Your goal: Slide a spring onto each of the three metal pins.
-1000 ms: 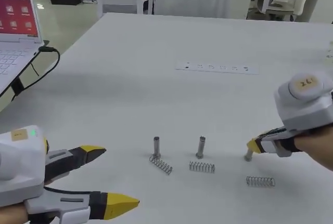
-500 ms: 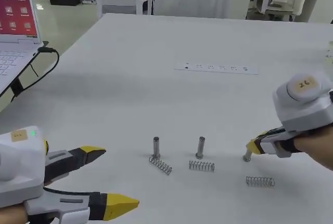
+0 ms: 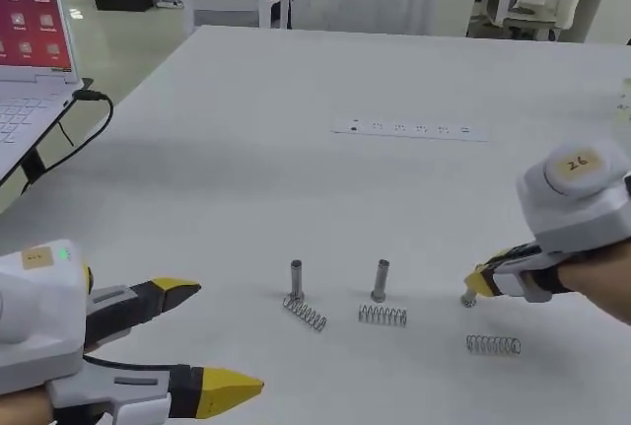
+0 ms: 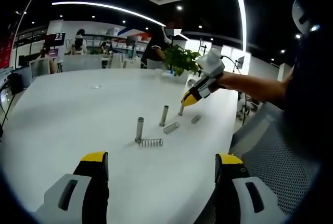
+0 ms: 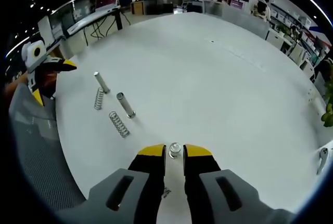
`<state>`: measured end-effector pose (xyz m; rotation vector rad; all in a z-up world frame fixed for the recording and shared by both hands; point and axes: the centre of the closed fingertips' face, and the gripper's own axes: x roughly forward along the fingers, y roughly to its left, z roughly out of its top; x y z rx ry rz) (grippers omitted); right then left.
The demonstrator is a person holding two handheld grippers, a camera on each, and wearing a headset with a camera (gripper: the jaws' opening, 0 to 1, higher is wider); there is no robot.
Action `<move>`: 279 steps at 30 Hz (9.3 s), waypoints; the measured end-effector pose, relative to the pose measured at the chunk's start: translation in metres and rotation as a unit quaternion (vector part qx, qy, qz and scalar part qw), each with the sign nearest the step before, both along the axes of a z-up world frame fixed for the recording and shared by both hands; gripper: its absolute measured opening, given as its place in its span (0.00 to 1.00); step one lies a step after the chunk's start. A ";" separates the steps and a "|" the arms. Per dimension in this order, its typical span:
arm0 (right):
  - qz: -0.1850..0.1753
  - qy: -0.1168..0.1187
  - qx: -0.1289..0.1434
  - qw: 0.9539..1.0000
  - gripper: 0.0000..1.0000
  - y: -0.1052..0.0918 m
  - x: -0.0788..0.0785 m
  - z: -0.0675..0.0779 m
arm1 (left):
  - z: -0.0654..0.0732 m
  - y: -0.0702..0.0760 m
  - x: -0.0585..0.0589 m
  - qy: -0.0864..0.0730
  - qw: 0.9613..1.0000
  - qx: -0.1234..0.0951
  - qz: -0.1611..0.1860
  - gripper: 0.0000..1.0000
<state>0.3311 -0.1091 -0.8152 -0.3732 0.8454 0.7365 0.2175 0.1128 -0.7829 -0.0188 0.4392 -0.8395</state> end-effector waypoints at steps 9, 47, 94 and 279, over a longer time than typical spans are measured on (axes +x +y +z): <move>-0.007 0.000 -0.002 1.000 0.12 -0.012 -0.004 0.000 | -0.001 -0.001 -0.001 0.002 1.000 0.001 -0.003 0.80; 0.162 0.032 -0.052 0.985 0.18 -0.025 -0.057 -0.027 | -0.003 -0.001 -0.002 0.007 1.000 0.003 -0.005 0.79; 0.200 0.041 -0.078 0.976 0.08 -0.018 -0.070 -0.029 | 0.002 -0.004 -0.013 0.011 0.999 0.003 -0.037 0.71; 0.359 0.044 -0.007 0.932 0.09 0.121 -0.130 0.042 | 0.010 -0.119 -0.013 -0.090 0.925 0.028 -0.369 0.04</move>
